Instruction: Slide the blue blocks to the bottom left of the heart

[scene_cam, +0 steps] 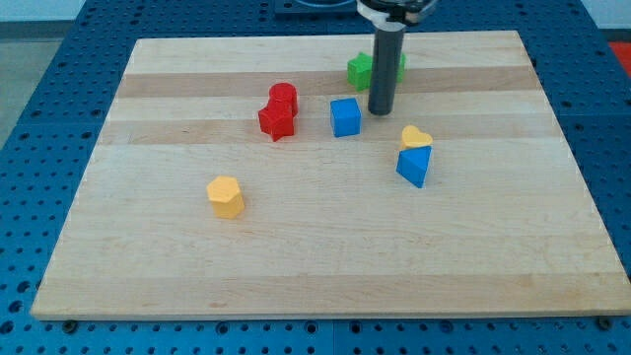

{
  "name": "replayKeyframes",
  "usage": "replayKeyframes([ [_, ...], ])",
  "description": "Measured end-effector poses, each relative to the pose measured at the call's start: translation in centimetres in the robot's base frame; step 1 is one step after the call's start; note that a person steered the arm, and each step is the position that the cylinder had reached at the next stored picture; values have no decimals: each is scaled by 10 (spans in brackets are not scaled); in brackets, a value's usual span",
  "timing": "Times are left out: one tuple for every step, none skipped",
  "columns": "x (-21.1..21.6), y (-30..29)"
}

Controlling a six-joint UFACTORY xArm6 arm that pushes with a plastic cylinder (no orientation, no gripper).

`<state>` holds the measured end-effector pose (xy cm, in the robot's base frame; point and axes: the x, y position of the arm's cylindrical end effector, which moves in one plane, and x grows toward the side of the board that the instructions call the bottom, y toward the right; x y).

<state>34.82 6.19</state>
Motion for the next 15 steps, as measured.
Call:
replayKeyframes([
  [-11, -10],
  [-15, -25],
  [-14, -33],
  [-2, -34],
  [30, -34],
  [62, -34],
  [73, -34],
  [81, -34],
  [73, -33],
  [52, -33],
  [30, -9],
  [26, 41],
  [35, 87],
  [59, 112],
  [89, 119],
])
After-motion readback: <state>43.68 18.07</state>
